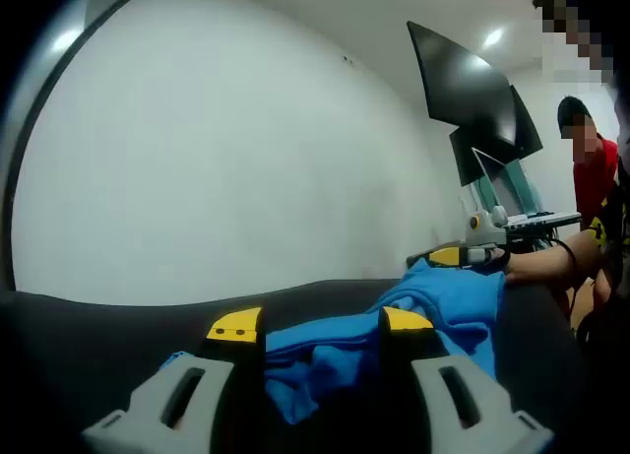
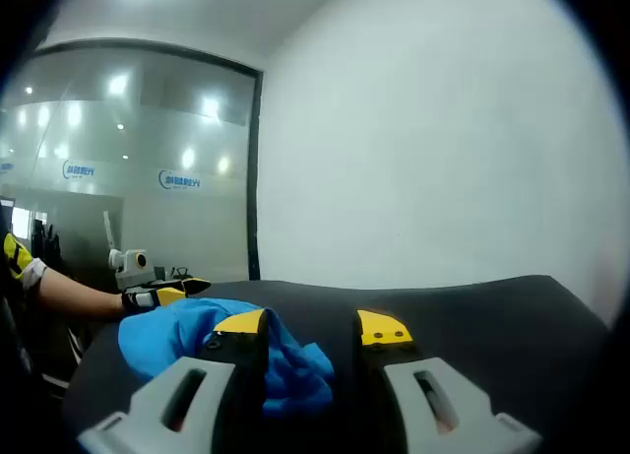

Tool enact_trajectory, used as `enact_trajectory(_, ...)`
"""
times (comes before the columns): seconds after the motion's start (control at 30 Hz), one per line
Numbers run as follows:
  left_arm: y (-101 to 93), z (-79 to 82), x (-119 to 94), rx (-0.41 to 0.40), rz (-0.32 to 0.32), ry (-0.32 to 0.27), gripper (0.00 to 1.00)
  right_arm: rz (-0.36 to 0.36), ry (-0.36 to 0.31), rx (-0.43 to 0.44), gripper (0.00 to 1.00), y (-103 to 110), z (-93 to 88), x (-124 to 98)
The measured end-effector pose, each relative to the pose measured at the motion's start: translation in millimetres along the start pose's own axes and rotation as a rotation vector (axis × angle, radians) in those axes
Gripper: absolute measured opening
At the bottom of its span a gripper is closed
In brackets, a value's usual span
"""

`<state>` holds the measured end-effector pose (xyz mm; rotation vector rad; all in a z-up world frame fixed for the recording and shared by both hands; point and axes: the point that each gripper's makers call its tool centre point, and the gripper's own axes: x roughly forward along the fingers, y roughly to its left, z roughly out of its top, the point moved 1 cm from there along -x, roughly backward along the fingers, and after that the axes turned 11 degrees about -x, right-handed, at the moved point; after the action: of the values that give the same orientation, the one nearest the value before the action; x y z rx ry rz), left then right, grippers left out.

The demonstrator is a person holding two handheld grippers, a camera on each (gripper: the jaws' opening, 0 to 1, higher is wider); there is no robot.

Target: Spread out the cloth and fold it

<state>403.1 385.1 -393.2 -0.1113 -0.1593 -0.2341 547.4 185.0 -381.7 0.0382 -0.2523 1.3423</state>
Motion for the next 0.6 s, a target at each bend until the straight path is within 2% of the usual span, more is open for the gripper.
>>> enact_trajectory(0.6,-0.5,0.6,0.1,-0.002,-0.005,-0.002,0.42,-0.005,-0.002,0.000,0.31,0.8,1.4,-0.9)
